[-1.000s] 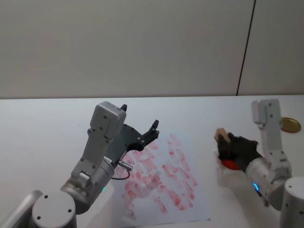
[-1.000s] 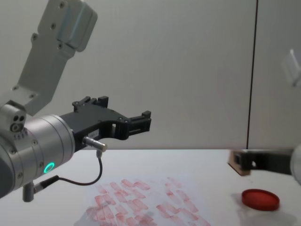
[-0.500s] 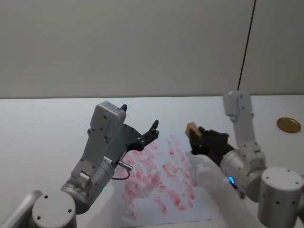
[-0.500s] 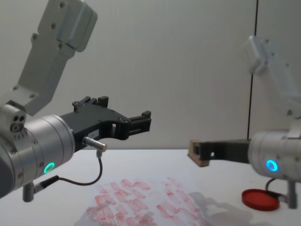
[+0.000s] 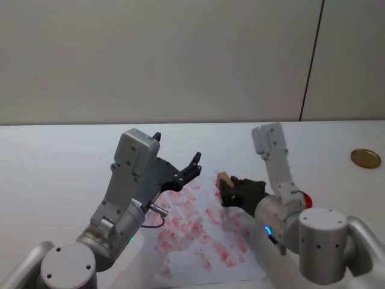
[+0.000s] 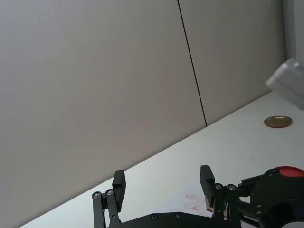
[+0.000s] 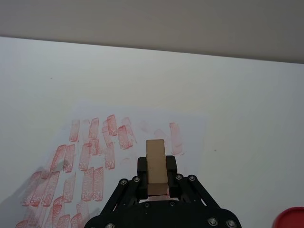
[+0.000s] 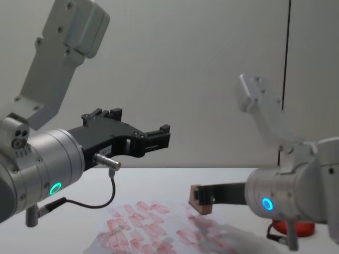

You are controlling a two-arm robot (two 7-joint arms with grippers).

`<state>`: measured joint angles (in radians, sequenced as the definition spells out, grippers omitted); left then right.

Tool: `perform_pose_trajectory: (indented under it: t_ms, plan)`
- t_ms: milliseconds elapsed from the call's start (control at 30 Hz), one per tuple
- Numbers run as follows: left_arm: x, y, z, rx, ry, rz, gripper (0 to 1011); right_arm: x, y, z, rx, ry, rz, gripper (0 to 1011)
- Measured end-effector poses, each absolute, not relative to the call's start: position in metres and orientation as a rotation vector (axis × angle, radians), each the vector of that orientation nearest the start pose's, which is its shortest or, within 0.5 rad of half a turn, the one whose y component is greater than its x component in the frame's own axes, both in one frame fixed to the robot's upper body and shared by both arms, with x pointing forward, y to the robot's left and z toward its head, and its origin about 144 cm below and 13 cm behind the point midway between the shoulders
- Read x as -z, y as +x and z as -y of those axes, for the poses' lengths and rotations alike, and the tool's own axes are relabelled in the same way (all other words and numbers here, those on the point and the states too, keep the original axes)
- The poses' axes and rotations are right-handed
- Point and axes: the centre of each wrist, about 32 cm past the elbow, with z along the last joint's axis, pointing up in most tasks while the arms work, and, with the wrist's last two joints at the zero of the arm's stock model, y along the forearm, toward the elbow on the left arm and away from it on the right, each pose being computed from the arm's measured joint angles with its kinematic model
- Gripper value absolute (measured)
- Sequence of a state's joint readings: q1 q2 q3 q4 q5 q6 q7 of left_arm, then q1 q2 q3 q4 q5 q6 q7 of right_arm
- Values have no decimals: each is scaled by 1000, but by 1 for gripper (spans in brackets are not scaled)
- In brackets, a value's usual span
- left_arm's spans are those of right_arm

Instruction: Use the one hand to pick up the stamp and affix it onto the A4 paper.

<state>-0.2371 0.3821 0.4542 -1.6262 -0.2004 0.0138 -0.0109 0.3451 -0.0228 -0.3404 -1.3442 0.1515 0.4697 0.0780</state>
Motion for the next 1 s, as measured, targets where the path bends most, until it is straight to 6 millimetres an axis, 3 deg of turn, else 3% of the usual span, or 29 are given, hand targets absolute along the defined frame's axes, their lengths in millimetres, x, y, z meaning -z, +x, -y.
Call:
perform_pose_trajectory:
  t_ms: [400, 1000]
  plan:
    - [-1204, 492, -198, -1124, 61, 268, 993, -1182, 548, 100, 1075, -299, -325, 216]
    - [-1204, 492, -198, -1124, 61, 268, 993, -1183, 557, 93, 1080, -382, -382, 214]
